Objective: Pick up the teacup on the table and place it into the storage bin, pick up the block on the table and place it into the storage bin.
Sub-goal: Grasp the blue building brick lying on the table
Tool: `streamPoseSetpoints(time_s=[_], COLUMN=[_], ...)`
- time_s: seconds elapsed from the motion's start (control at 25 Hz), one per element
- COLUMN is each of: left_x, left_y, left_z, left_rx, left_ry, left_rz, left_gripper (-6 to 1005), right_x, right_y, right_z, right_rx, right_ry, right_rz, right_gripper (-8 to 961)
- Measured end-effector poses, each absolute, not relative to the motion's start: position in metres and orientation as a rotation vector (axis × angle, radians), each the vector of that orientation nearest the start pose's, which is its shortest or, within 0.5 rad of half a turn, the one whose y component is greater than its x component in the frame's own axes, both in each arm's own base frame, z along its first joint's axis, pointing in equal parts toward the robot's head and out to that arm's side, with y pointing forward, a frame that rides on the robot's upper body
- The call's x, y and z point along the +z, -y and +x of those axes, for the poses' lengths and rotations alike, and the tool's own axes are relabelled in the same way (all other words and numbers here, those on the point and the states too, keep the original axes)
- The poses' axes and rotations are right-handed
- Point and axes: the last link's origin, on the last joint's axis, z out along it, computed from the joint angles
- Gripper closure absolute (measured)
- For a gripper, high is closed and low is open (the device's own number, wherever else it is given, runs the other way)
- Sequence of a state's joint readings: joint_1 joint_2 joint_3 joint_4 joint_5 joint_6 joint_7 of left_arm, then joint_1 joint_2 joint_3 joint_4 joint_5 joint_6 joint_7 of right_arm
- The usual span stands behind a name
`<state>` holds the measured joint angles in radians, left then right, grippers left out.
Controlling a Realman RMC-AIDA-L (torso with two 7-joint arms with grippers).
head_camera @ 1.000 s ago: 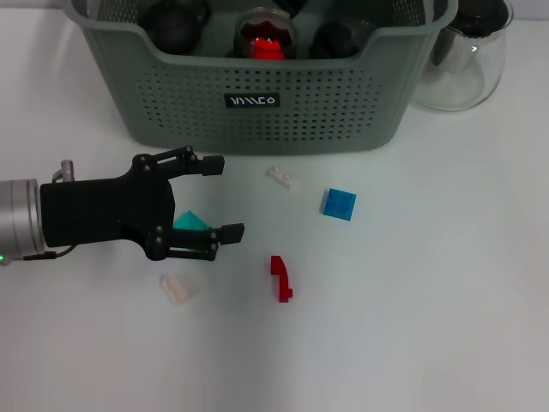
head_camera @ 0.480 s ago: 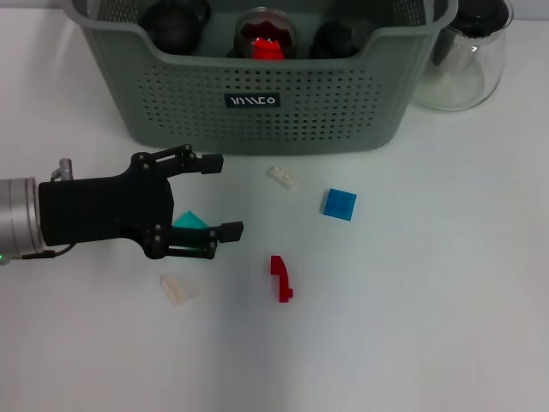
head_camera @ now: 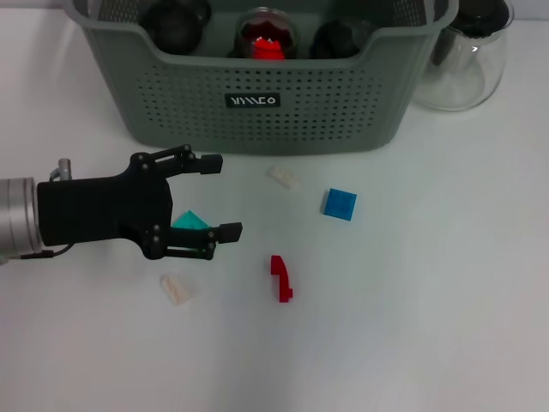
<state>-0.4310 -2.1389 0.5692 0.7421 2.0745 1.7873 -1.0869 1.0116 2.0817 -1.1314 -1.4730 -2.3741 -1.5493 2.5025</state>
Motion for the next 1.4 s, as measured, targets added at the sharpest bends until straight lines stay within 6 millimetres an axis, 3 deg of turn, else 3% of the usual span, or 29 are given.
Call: streamPoseSetpoints(time_s=[0.24,0.28,0.32,0.48,0.76,0.88,0.96,1.24,1.4], left_x=[0.001,0.001,0.002,0.002,0.001,-0.001,-0.001,-0.002,-0.002], left_y=[-0.280,-0.280,-0.280,-0.279,-0.278,-0.278,-0.277,-0.277,-0.277], left_z=[-0.269,-0.269,-0.269,-0.270,-0.271,-0.272,-0.272,-0.272,-0.272], left_rx=[-0.795,-0.797,-0.798,-0.799,-0.799,-0.800,-0.801,-0.803,-0.803], left_ry=[0.262,0.261,0.261,0.265,0.282,0.290,0.292,0.293,0.293], left_rz=[-2.786,-2.787,-2.787,-2.783,-2.778,-2.774,-2.773,-2.773,-2.775], left_gripper=[202,202,203,203,205,206,206,208,209], right_x=[0.076,0.074,0.074,0.060,0.032,0.011,0.006,-0.043,-0.057], right_y=[-0.368,-0.360,-0.360,-0.343,-0.346,-0.356,-0.359,-0.367,-0.369], right_z=[0.015,0.032,0.032,0.068,0.112,0.124,0.126,0.132,0.130], right_rx=[0.257,0.191,0.191,-0.012,-0.382,-0.550,-0.582,-0.746,-0.799], right_ry=[-0.354,-0.327,-0.327,-0.344,-0.526,-0.537,-0.528,-0.428,-0.354], right_rz=[-2.911,-2.981,-2.981,-3.129,-3.129,-3.037,-3.022,-2.995,-2.982], right_gripper=[22,22,23,24,25,26,27,32,35])
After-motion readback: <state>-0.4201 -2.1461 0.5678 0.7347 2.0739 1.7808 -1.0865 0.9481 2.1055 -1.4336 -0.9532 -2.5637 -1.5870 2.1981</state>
